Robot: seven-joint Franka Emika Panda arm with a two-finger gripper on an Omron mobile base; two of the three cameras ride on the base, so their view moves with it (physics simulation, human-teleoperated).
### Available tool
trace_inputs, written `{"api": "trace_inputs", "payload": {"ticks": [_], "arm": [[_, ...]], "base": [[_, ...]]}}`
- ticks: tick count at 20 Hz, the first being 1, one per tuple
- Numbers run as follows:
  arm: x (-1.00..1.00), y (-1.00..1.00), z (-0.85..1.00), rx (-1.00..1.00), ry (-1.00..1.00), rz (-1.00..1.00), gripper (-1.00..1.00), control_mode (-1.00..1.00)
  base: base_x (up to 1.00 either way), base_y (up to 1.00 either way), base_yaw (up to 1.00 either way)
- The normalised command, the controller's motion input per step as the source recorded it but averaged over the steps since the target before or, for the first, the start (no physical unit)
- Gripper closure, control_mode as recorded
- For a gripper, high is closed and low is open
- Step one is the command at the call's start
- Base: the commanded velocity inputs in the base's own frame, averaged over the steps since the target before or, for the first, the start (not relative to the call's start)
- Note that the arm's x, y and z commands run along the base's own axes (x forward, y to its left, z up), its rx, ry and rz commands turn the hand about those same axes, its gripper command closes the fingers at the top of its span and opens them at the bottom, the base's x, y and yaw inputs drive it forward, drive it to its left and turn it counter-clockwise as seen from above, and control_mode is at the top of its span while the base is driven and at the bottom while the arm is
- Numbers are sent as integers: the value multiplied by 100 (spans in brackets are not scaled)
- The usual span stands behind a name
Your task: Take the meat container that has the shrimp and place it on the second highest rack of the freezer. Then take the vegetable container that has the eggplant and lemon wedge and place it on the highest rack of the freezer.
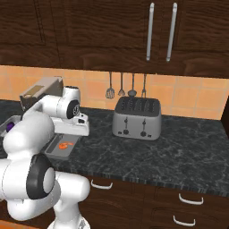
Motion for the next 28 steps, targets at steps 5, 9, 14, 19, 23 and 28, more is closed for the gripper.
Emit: {"api": "trace_inputs", "payload": {"ticks": [5,9,14,19,23,28], "arm": [[20,20,-57,-5,0,-5,-100,-100],[15,16,-60,-1,0,-6,-100,-100],[1,0,-56,0,1,-5,-100,-100],[-11,6,-20,0,2,-3,-100,-100],[-1,10,0,-4,-2,-9,-100,-100],[-1,0,-11,-1,0,-20,-100,-100]], "base": [[0,0,0],[0,0,0],[0,0,0],[0,0,0],[0,0,0],[0,0,0]]}}
